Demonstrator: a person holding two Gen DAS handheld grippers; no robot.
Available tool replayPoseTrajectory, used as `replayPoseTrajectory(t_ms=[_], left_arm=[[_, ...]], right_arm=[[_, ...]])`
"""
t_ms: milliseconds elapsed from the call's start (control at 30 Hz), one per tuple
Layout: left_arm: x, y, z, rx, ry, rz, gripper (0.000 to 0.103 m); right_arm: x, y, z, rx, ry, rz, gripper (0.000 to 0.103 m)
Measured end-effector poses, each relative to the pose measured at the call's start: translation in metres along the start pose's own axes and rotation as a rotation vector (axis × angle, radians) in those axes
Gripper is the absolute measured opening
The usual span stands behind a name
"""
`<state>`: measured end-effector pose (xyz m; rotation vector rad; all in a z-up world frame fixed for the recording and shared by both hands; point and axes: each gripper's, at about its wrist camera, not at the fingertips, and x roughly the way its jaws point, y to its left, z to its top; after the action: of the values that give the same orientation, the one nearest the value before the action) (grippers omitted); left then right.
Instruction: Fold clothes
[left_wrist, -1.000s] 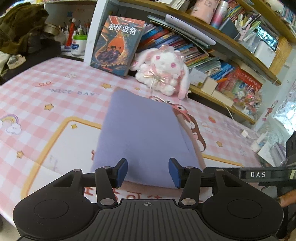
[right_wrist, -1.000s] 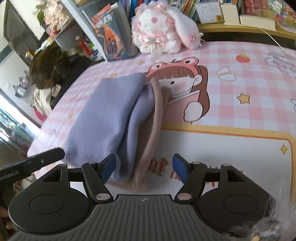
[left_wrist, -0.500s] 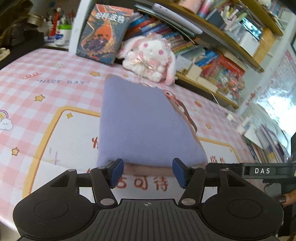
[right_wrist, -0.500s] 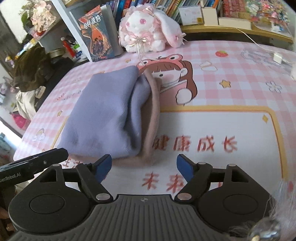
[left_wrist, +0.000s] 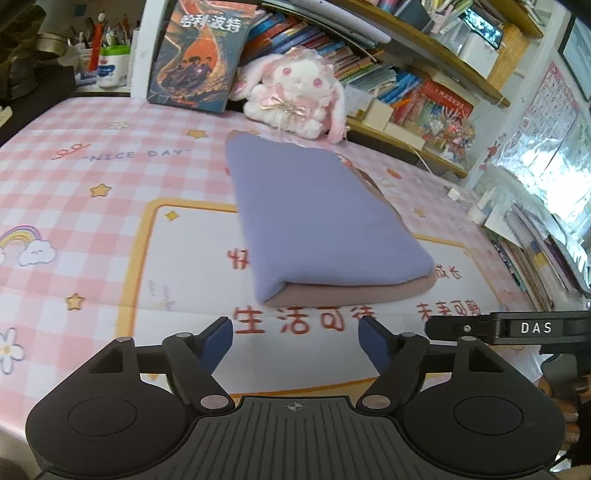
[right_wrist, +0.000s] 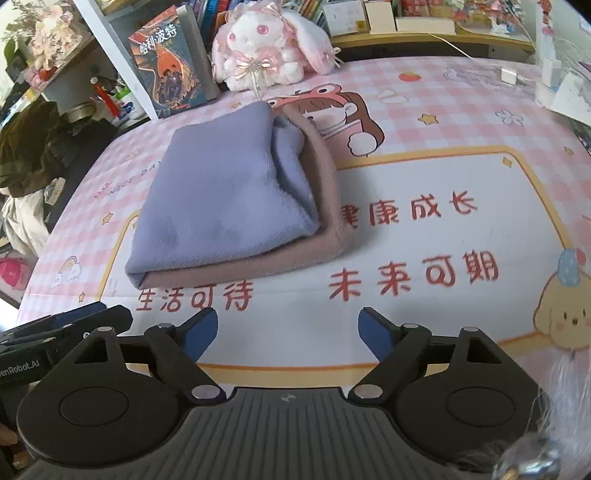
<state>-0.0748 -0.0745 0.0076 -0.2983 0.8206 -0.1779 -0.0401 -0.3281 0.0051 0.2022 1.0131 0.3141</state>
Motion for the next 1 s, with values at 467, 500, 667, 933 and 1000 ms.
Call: replayPoseTrajectory(t_ms=[467, 500, 667, 933, 1000], left_arm=[[0.019, 0.057, 0.038, -0.285, -0.022, -0.047, 0.081], [0.023, 0.056, 0.04, -0.289, -0.02, -0.047, 0.081], [0.042, 0.056, 0.047, -0.327, -0.011, -0.017, 0.081], [0.076, 0.057, 0.063, -0.386, 0.033, -0.018, 0.079], [0.084, 0.055, 0.066, -0.401, 0.041, -0.025, 0.078]], right_arm=[[0.003, -0.026, 0.041, 0.242, -0.086, 0.029, 0.087], [0.006, -0.029, 0.045, 0.247, -0.085, 0.033, 0.087], [0.025, -0.042, 0.066, 0.275, -0.043, 0.075, 0.087], [0.066, -0.068, 0.094, 0.337, 0.064, 0.193, 0.083], [0.077, -0.072, 0.1, 0.348, 0.092, 0.233, 0.076]])
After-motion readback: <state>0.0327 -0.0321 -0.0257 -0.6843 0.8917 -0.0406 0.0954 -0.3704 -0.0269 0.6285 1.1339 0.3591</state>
